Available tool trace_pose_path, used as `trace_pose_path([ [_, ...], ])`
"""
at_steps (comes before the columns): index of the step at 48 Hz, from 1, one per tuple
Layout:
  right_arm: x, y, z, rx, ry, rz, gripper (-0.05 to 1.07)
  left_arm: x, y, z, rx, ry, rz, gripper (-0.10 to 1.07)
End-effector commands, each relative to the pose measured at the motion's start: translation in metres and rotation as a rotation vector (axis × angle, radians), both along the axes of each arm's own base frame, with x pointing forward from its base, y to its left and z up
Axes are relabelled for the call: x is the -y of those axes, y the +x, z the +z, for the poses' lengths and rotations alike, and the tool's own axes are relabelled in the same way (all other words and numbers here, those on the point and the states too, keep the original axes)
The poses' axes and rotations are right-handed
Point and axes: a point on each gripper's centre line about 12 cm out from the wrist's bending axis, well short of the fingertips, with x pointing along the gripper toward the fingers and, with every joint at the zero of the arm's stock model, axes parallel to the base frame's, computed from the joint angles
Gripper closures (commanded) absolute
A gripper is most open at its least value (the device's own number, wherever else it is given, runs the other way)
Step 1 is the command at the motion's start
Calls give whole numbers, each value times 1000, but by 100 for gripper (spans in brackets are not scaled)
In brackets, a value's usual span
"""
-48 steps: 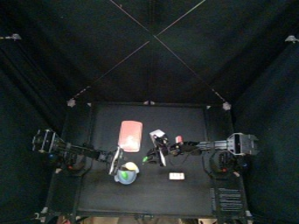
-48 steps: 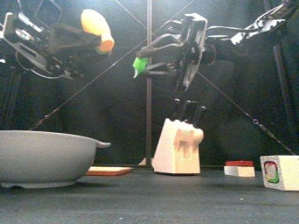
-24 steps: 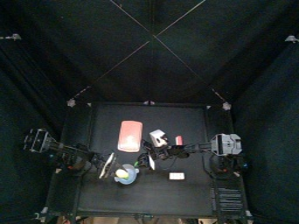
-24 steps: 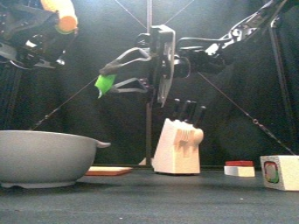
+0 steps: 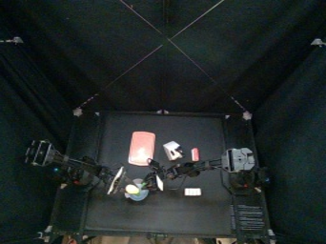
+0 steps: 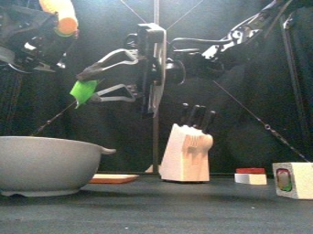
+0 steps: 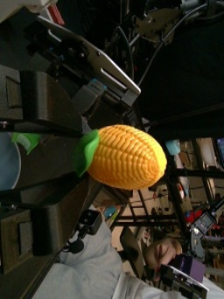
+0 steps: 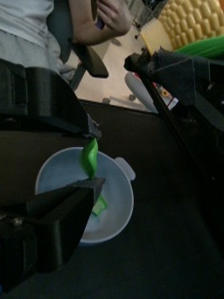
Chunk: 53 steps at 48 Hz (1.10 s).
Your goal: Put corn husk in bowl
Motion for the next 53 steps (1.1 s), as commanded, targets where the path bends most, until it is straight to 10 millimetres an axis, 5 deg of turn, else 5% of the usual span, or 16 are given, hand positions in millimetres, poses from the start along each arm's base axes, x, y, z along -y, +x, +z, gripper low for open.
trace_pose_path([
  [1,1,5,19,39,-8,-9,25,0,2,4,17,-6,0,40],
  [20,-3,7,20,20,-33,-18,13,0,2,4,14,-5,2,40],
  [53,-2,-9,42,33,-81,-22,13,-8,3,3,2,-43,62,40],
])
